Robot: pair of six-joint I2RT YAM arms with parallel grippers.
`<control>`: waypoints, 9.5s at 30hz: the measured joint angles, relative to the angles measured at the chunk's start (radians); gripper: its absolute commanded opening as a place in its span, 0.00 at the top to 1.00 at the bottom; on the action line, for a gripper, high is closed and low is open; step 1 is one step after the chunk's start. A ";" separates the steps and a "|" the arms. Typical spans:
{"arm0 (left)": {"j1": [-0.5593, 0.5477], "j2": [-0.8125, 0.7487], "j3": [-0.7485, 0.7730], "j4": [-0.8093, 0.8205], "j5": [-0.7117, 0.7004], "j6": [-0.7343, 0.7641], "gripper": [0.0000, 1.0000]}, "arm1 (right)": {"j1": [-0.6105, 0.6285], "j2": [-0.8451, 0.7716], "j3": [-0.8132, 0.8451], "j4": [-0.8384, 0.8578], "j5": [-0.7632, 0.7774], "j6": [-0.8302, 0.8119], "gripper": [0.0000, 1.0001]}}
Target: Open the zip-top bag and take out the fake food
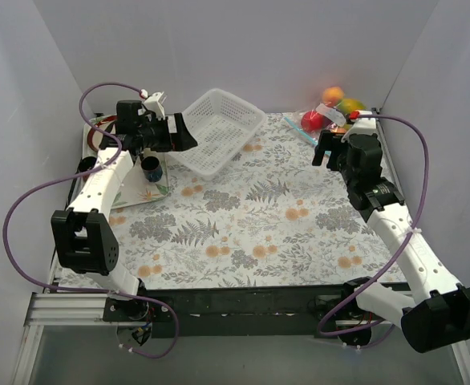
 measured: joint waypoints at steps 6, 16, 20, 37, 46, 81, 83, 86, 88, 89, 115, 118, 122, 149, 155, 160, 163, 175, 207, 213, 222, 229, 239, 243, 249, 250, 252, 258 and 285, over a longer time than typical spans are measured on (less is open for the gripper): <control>-0.054 0.089 0.038 0.060 -0.075 0.005 0.02 | 0.007 -0.004 -0.054 0.002 0.060 0.001 0.01; -0.338 0.308 0.064 0.141 -0.349 0.103 0.02 | 0.013 -0.076 -0.113 0.000 0.159 0.000 0.01; -0.354 0.371 0.092 0.160 -0.410 0.129 0.02 | 0.013 -0.073 -0.125 0.002 0.196 0.000 0.01; -0.498 0.463 0.127 0.195 -0.482 0.117 0.57 | -0.151 0.069 -0.187 0.082 0.225 0.145 0.01; -0.517 0.449 0.106 0.174 -0.427 -0.113 0.56 | -0.195 0.404 -0.100 0.098 0.158 0.156 0.02; -0.380 0.324 0.323 0.104 -0.471 -0.079 0.02 | 0.025 1.006 0.457 0.272 0.438 -0.275 0.04; -0.348 0.306 0.267 0.118 -0.513 -0.022 0.02 | 0.025 1.026 0.478 0.272 0.444 -0.276 0.04; -0.310 0.317 0.209 0.122 -0.554 0.027 0.02 | 0.026 1.056 0.497 0.269 0.446 -0.270 0.05; -0.290 0.341 0.193 0.121 -0.569 0.046 0.02 | 0.027 1.072 0.500 0.264 0.441 -0.262 0.05; -0.282 0.355 0.190 0.121 -0.571 0.052 0.02 | 0.029 1.079 0.500 0.261 0.440 -0.260 0.05; -0.267 0.379 0.175 0.066 -0.514 0.058 0.02 | 0.002 1.224 0.702 0.061 0.454 -0.244 0.15; -0.266 0.372 0.242 0.039 -0.497 0.053 0.02 | -0.008 1.241 0.723 0.009 0.469 -0.228 0.18; -0.260 0.342 0.313 0.016 -0.476 0.049 0.02 | -0.023 1.279 0.813 -0.082 0.470 -0.204 0.30; -0.126 0.329 0.111 0.126 -0.473 0.078 0.02 | -0.034 1.181 0.724 -0.207 0.453 -0.110 0.99; -0.144 0.330 0.047 0.158 -0.460 0.068 0.02 | -0.001 0.923 0.554 -0.215 0.444 -0.070 0.99; -0.161 0.330 -0.036 0.162 -0.461 0.057 0.02 | -0.001 0.718 0.462 -0.213 0.418 -0.026 0.99; -0.176 0.330 -0.069 0.159 -0.459 0.044 0.02 | -0.002 0.635 0.430 -0.218 0.404 -0.006 0.99; -0.355 0.146 -0.277 0.090 -0.370 0.008 0.02 | -0.002 0.431 0.369 -0.261 0.340 0.024 0.99; -0.627 -0.008 -0.278 -0.122 -0.179 -0.022 0.02 | -0.002 0.291 0.616 -0.375 0.179 0.060 0.99; -0.628 -0.013 -0.106 -0.141 -0.287 0.022 0.02 | 0.039 0.294 0.742 -0.401 0.077 0.081 0.99; -0.512 -0.093 0.059 -0.160 -0.417 0.192 0.02 | 0.299 0.370 0.911 -0.402 0.023 0.064 0.99; -0.224 -0.189 0.171 -0.245 -0.266 0.448 0.02 | 0.496 0.538 1.042 -0.394 -0.013 0.025 0.99; -0.198 -0.574 0.074 -0.315 -0.068 0.714 0.02 | 0.597 0.649 1.044 -0.394 -0.079 0.004 0.82; -0.199 -0.581 -0.089 -0.333 -0.026 0.713 0.02 | 0.597 0.603 0.933 -0.394 -0.044 -0.035 0.36; -0.199 -0.467 -0.210 -0.350 -0.037 0.704 0.02 | 0.599 0.360 0.531 -0.434 0.130 -0.024 0.13; -0.199 -0.458 -0.210 -0.346 -0.036 0.703 0.02 | 0.600 0.301 0.470 -0.455 0.177 -0.005 0.11; -0.199 -0.449 -0.208 -0.341 -0.034 0.697 0.02 | 0.600 0.209 0.396 -0.470 0.250 0.032 0.05; -0.199 -0.431 -0.189 -0.334 -0.002 0.679 0.02 | 0.599 -0.083 0.239 -0.535 0.504 0.228 0.02; -0.199 -0.402 -0.169 -0.312 0.049 0.606 0.02 | 0.105 -0.258 -0.302 0.003 0.039 0.295 0.75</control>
